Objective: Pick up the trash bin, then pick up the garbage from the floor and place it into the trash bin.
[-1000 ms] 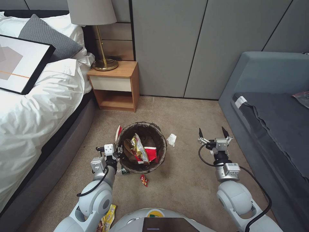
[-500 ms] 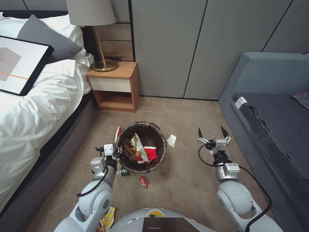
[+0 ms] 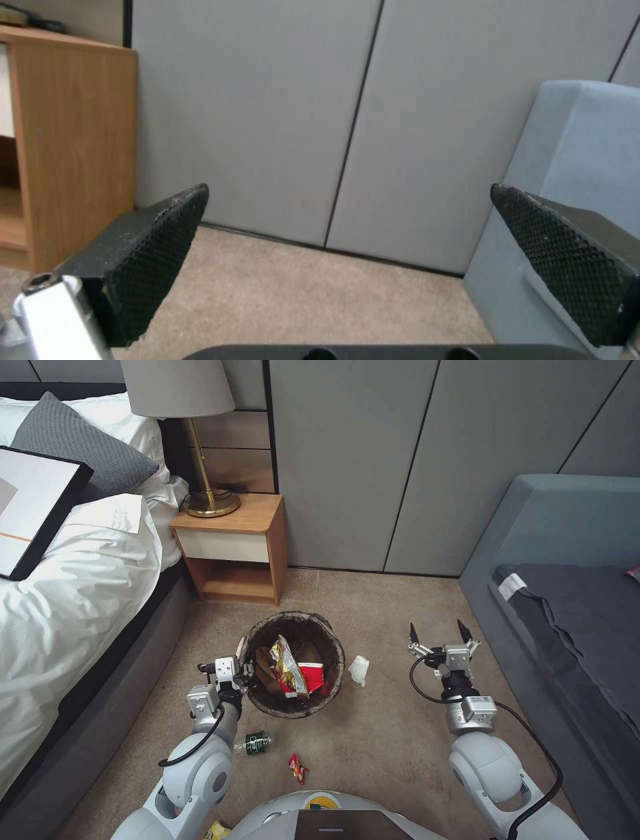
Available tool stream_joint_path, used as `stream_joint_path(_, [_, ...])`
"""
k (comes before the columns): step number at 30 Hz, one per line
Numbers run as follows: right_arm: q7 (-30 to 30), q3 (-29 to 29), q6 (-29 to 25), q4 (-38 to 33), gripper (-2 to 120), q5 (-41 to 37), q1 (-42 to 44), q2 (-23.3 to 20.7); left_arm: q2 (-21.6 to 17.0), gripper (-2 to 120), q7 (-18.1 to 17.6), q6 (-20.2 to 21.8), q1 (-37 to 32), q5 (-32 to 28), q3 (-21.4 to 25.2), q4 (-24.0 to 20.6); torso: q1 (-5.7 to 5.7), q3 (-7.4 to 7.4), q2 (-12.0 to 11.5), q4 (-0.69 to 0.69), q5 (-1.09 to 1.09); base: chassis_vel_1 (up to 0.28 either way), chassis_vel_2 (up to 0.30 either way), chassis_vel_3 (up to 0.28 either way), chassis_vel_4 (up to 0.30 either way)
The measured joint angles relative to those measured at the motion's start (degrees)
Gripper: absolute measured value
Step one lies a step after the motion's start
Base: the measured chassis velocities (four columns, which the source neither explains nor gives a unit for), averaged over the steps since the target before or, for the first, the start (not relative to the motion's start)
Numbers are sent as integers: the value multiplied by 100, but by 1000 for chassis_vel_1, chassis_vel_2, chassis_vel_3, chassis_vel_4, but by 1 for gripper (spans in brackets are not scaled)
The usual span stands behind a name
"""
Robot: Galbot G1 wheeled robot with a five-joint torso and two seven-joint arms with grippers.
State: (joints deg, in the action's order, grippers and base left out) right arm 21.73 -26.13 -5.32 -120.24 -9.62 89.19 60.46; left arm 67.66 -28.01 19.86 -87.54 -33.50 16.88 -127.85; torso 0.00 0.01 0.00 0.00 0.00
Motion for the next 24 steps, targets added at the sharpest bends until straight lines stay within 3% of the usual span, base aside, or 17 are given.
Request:
stream_joint_path(17, [47, 135, -96, 64, 100, 68, -93, 18, 7, 4, 3, -3, 1, -1, -2, 6, 0, -1, 0, 0, 0, -25, 34, 30, -26])
stream_joint_path(24, [21, 226, -115, 225, 100, 27, -278, -194, 13, 4, 3, -5, -15, 0, 15, 6, 0, -1, 0, 0, 0, 0, 0, 0, 0])
